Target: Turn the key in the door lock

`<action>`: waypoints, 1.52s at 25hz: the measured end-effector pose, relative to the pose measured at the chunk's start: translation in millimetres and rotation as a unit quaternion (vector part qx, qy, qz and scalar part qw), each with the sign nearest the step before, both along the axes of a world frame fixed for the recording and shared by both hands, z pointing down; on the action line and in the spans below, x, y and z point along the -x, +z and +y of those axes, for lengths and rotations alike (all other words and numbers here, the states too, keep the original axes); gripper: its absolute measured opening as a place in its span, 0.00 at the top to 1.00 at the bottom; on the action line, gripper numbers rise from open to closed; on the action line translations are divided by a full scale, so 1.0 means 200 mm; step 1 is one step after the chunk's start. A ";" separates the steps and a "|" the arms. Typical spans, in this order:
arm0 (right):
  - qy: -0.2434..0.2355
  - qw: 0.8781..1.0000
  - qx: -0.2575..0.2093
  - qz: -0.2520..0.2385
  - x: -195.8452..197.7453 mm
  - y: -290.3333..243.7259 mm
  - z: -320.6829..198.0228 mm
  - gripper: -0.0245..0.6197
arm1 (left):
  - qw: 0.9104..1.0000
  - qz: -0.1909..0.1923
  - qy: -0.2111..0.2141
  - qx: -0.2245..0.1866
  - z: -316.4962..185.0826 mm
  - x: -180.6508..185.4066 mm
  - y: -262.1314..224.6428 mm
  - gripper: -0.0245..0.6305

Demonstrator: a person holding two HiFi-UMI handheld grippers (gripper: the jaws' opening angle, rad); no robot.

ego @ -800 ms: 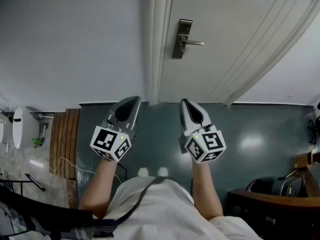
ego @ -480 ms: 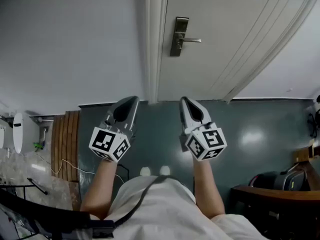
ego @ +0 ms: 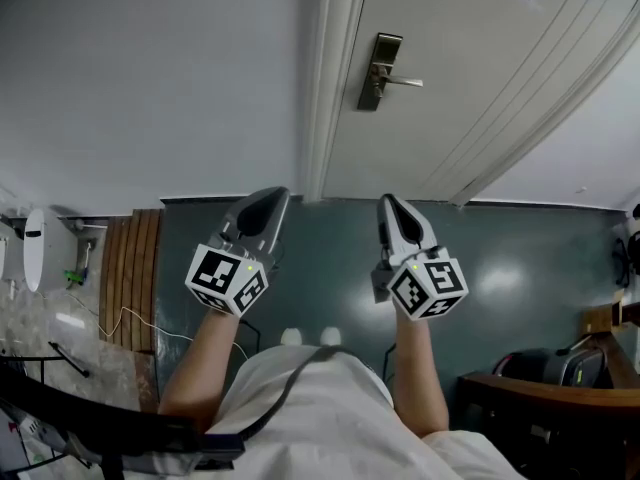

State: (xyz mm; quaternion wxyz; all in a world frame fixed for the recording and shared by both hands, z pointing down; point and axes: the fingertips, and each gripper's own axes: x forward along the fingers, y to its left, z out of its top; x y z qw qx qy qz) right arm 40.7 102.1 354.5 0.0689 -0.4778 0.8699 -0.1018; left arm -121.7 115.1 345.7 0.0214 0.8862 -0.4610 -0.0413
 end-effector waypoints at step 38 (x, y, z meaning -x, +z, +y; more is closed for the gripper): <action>-0.037 0.999 0.009 0.009 0.02 0.17 -1.03 0.95 | 0.999 -0.009 -0.023 0.038 -0.93 0.08 0.15 0.96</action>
